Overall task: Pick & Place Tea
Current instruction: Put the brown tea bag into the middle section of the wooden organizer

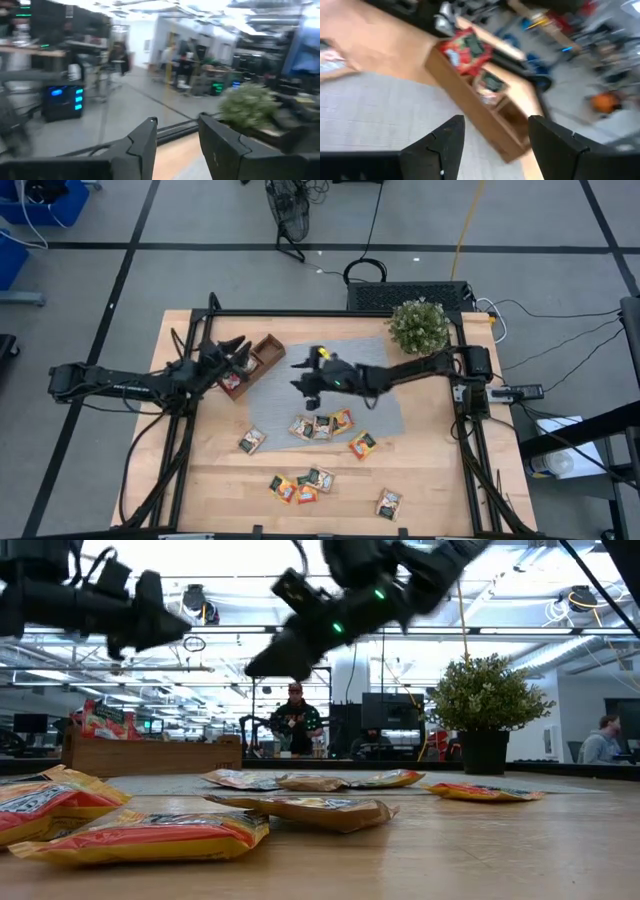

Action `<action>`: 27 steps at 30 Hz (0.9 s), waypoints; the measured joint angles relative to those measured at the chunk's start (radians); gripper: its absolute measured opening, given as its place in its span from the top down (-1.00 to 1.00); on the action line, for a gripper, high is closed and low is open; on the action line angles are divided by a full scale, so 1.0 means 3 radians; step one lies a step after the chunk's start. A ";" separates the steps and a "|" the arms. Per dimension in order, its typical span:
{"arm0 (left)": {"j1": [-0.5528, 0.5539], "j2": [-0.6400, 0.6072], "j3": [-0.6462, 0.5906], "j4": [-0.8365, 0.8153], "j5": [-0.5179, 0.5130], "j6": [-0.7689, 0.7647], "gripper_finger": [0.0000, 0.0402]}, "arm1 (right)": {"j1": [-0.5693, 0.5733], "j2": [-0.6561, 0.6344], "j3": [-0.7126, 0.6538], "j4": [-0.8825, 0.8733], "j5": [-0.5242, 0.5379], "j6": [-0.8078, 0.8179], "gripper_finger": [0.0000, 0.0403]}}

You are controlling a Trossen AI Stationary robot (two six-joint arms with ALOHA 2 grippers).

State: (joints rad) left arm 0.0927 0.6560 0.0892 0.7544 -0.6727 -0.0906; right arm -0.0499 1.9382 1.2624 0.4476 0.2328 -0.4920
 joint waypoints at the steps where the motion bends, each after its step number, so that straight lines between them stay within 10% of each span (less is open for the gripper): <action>1: -0.0021 0.0001 0.0108 -0.0109 0.0088 0.0039 0.26 | -0.0049 0.0027 0.0210 -0.0314 -0.0123 0.0045 0.00; 13: -0.0179 0.0101 0.1613 -0.3515 0.0220 -0.0202 0.25 | -0.0598 0.0132 0.1354 -0.1628 -0.1572 0.0760 0.00; 27: 0.0822 0.1467 0.1681 -0.3966 0.1659 -0.0548 0.96 | -0.0583 0.0011 0.1349 -0.1904 -0.1649 0.0764 0.00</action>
State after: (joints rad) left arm 0.3392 1.0960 0.5934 -0.4354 -0.1751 -0.2550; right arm -0.2249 1.9416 1.6670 -0.1236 -0.2619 -0.2626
